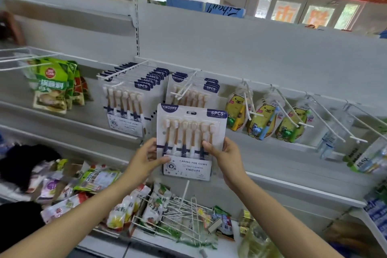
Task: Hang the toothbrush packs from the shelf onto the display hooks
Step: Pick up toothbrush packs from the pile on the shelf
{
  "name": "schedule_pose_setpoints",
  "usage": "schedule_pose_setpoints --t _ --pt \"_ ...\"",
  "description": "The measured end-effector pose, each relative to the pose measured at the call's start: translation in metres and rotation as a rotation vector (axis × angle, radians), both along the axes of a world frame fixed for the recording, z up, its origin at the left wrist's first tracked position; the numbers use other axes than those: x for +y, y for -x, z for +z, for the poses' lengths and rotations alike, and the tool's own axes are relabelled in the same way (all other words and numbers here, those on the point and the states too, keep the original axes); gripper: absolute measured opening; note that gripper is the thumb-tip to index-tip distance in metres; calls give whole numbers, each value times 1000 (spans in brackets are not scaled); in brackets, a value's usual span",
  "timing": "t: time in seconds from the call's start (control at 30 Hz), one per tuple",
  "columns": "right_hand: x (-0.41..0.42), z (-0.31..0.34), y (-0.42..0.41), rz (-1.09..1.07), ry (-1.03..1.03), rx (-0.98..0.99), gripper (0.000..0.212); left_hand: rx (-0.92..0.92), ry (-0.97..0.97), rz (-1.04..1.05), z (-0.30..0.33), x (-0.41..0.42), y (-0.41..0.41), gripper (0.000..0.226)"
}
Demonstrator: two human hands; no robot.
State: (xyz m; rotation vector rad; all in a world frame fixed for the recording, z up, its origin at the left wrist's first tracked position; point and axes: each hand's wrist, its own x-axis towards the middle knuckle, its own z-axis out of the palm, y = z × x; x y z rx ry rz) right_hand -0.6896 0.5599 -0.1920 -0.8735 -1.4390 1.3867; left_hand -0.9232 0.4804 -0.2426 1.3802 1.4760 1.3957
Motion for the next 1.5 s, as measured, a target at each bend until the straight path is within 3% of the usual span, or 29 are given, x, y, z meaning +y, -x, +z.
schedule_pose_setpoints --t 0.23,0.4,0.8,0.97,1.27,1.5 --pt "-4 16 17 64 -57 13 19 -16 -61 78 9 -13 15 54" --pt "3 26 27 53 -88 28 17 -25 -78 121 17 -9 17 63" --pt "46 19 48 -1 -35 91 14 -128 -20 247 3 36 10 42" --pt "83 14 54 -77 -19 66 22 -146 64 251 -6 69 7 85" --pt "134 9 63 -129 32 28 18 -172 96 323 -5 126 3 61" --pt "144 7 62 -130 -22 -18 9 -192 110 352 -13 139 0 75"
